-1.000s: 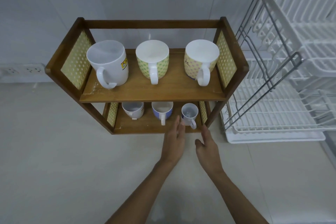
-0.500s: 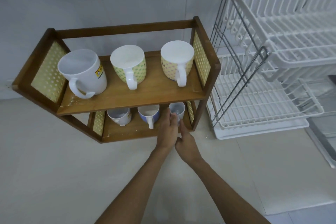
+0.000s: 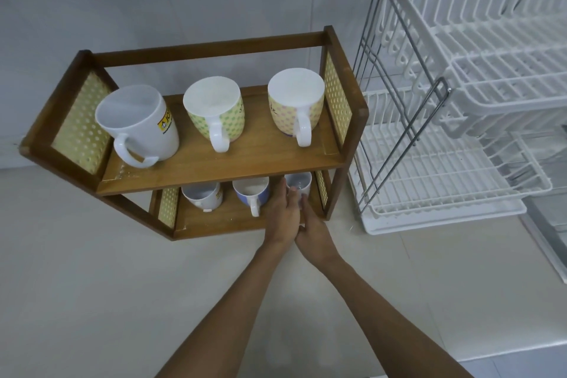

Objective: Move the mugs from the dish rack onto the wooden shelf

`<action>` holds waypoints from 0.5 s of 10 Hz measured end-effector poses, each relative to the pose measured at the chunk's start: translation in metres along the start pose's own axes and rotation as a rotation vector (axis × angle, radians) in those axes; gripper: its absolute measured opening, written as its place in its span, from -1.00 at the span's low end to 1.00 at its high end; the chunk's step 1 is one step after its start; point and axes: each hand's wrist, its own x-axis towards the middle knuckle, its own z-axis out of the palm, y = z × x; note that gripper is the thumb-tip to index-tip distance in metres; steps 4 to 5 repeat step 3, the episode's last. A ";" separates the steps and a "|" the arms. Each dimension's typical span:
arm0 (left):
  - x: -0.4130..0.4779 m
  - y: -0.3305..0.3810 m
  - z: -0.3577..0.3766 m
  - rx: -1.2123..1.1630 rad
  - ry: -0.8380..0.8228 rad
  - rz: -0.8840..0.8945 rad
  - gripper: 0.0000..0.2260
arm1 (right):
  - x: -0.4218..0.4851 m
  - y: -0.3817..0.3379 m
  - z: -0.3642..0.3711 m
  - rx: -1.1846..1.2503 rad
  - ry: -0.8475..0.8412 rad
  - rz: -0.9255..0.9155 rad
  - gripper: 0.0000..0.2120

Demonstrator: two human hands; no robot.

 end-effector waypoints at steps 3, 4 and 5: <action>-0.039 -0.006 0.003 0.097 -0.028 0.076 -0.77 | -0.021 0.014 -0.016 -0.071 0.004 -0.046 -0.46; -0.039 -0.006 0.003 0.097 -0.028 0.076 -0.77 | -0.021 0.014 -0.016 -0.071 0.004 -0.046 -0.46; -0.039 -0.006 0.003 0.097 -0.028 0.076 -0.77 | -0.021 0.014 -0.016 -0.071 0.004 -0.046 -0.46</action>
